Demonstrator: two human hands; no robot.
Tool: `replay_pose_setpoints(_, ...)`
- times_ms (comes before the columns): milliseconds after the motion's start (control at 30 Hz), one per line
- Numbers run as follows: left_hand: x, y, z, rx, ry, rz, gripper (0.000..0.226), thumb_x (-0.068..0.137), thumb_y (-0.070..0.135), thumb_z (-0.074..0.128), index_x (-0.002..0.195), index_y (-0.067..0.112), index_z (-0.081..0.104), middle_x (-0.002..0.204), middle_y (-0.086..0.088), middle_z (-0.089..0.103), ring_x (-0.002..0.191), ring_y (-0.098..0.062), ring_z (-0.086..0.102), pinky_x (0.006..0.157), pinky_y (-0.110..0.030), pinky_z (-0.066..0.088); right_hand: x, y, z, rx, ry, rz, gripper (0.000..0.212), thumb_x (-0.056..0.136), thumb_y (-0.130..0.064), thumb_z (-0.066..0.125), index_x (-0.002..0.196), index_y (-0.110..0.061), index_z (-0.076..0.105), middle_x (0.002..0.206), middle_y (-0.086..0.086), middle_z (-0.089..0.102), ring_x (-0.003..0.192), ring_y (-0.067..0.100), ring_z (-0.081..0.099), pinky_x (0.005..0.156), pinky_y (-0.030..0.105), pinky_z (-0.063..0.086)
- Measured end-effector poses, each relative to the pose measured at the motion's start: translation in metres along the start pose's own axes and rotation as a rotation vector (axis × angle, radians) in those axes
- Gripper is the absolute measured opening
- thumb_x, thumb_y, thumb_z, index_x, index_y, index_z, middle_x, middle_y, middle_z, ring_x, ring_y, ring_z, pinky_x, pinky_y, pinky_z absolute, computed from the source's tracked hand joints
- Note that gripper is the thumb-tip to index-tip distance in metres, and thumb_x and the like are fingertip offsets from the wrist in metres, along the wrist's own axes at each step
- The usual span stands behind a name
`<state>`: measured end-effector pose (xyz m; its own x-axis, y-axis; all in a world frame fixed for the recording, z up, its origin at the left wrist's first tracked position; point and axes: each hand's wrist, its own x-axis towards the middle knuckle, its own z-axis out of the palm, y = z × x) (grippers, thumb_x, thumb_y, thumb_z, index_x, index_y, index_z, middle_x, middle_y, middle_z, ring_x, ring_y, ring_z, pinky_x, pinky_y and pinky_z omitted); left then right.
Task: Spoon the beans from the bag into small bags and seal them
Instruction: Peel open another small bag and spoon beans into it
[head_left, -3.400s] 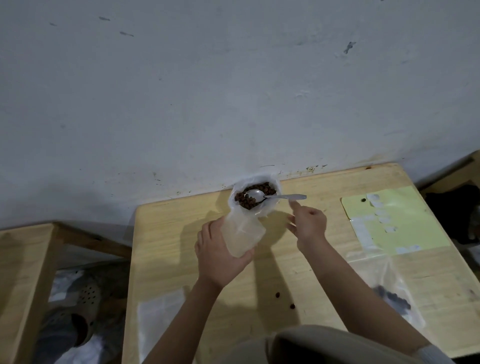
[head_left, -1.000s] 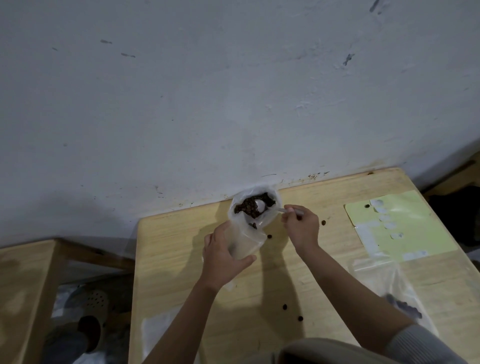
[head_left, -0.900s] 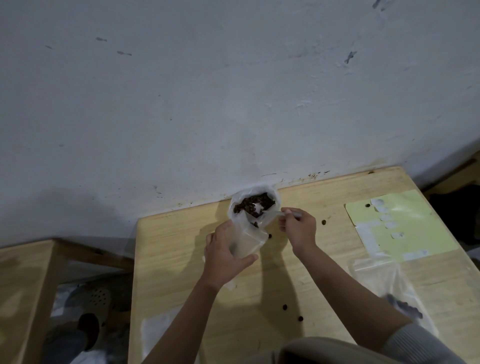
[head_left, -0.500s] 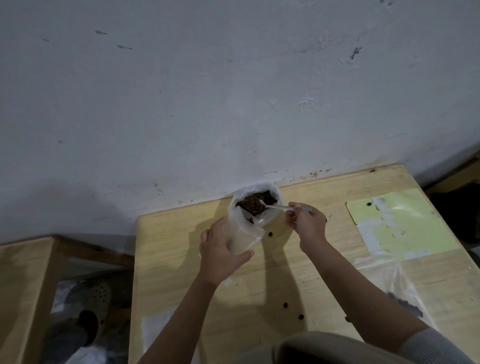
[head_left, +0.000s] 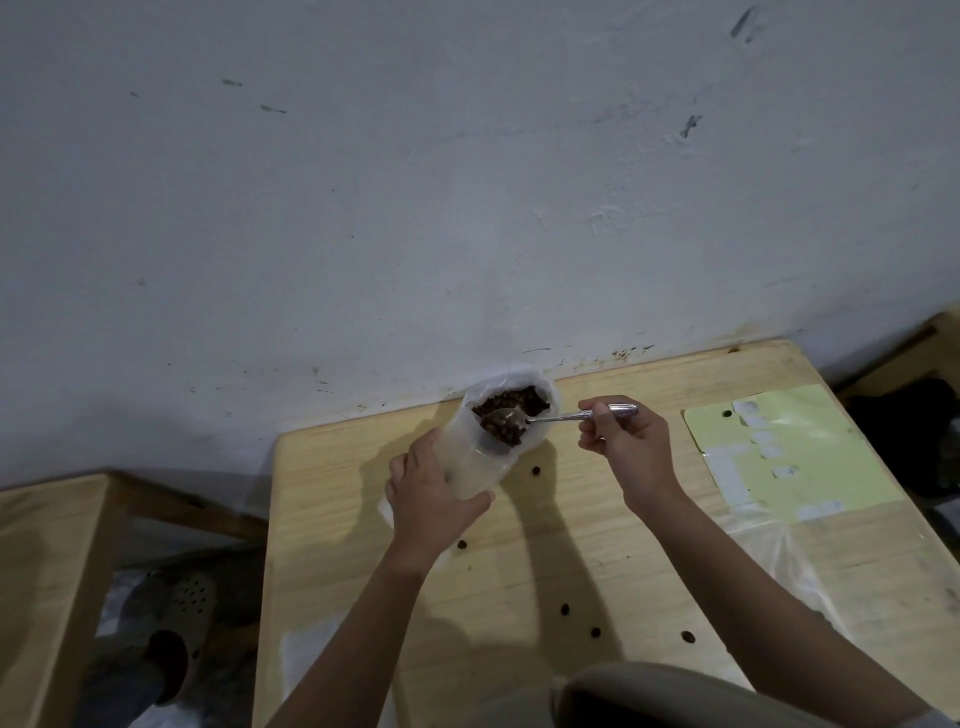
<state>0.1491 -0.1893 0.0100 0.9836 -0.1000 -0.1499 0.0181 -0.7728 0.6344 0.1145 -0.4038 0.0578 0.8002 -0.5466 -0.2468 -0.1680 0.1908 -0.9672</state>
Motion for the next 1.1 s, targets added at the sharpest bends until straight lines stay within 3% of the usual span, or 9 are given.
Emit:
replay_pose_setpoints(133,-0.001,0.002,-0.002,0.007,0.018,0.002,0.102,0.057,0.044,0.084,0.141,0.022,0.03,0.133,0.005,0.045,0.124,-0.018,0.028,0.103,-0.038,0.027,0.003,-0.001,0.0,0.019,0.023,-0.043,0.023,0.094,-0.003,0.051,0.081,-0.01,0.068,0.065,0.01,0.057,0.058,0.02,0.053,0.065,0.033,0.053)
replay_pose_setpoints(300,-0.003,0.0,-0.005,-0.003,0.025,0.005,0.101,0.056,0.044,0.084,0.14,0.021,0.032,0.133,0.005,0.045,0.124,-0.019,0.03,0.104,-0.041,0.028,0.01,0.009,0.006,-0.088,0.103,-0.059,0.02,0.094,-0.008,0.053,0.085,-0.015,0.069,0.073,0.006,0.064,0.063,0.009,0.062,0.069,0.033,0.054)
replay_pose_setpoints(400,-0.005,-0.004,-0.006,-0.012,0.015,0.009,0.101,0.057,0.045,0.085,0.14,0.021,0.033,0.131,0.007,0.044,0.123,-0.017,0.03,0.102,-0.04,0.029,0.015,0.021,0.01,-0.21,0.114,-0.077,0.018,0.093,-0.009,0.054,0.088,-0.018,0.069,0.075,0.005,0.067,0.069,0.019,0.065,0.074,0.037,0.054)
replay_pose_setpoints(467,-0.005,-0.006,-0.006,-0.042,-0.018,0.018,0.099,0.057,0.044,0.085,0.139,0.024,0.033,0.125,0.012,0.043,0.122,-0.015,0.029,0.101,-0.037,0.032,0.015,0.026,0.016,-0.264,0.115,-0.069,0.017,0.092,-0.009,0.054,0.088,-0.018,0.068,0.071,0.003,0.066,0.072,0.023,0.065,0.072,0.031,0.053)
replay_pose_setpoints(533,-0.006,-0.006,-0.005,-0.098,-0.072,0.016,0.098,0.055,0.045,0.086,0.137,0.029,0.033,0.114,0.021,0.037,0.121,-0.013,0.031,0.101,-0.036,0.035,0.015,0.03,0.021,-0.335,0.1,-0.048,0.016,0.093,-0.011,0.053,0.09,-0.016,0.069,0.07,0.003,0.066,0.071,0.021,0.064,0.066,0.016,0.049)
replay_pose_setpoints(600,-0.006,-0.006,-0.003,-0.142,-0.117,0.009,0.097,0.053,0.046,0.086,0.135,0.034,0.034,0.108,0.027,0.03,0.117,-0.012,0.033,0.101,-0.037,0.038,0.018,0.037,0.026,-0.362,0.092,0.013,0.017,0.093,-0.014,0.053,0.093,-0.013,0.07,0.074,0.005,0.068,0.073,0.019,0.063,0.067,0.016,0.051)
replay_pose_setpoints(700,-0.004,-0.006,0.002,-0.155,-0.144,0.002,0.097,0.051,0.047,0.086,0.132,0.037,0.034,0.107,0.022,0.03,0.113,-0.012,0.036,0.101,-0.038,0.04,0.025,0.048,0.033,-0.184,0.131,0.219,0.014,0.092,-0.014,0.057,0.087,-0.014,0.07,0.075,0.008,0.069,0.076,0.025,0.065,0.079,0.041,0.056)
replay_pose_setpoints(867,-0.001,-0.007,0.007,-0.159,-0.15,0.003,0.097,0.051,0.047,0.087,0.132,0.038,0.034,0.112,0.012,0.034,0.114,-0.012,0.038,0.101,-0.034,0.038,0.026,0.045,0.035,0.024,0.186,0.381,0.014,0.092,-0.008,0.056,0.088,-0.005,0.07,0.07,0.011,0.064,0.065,0.021,0.06,0.072,0.036,0.055)
replay_pose_setpoints(1100,0.0,-0.009,0.005,-0.183,-0.156,0.007,0.098,0.051,0.048,0.086,0.133,0.039,0.033,0.113,0.014,0.033,0.116,-0.011,0.036,0.104,-0.037,0.038,0.029,0.038,0.023,0.109,0.19,0.422,0.017,0.092,-0.003,0.052,0.086,0.0,0.068,0.071,0.012,0.06,0.061,0.02,0.057,0.062,0.031,0.053)
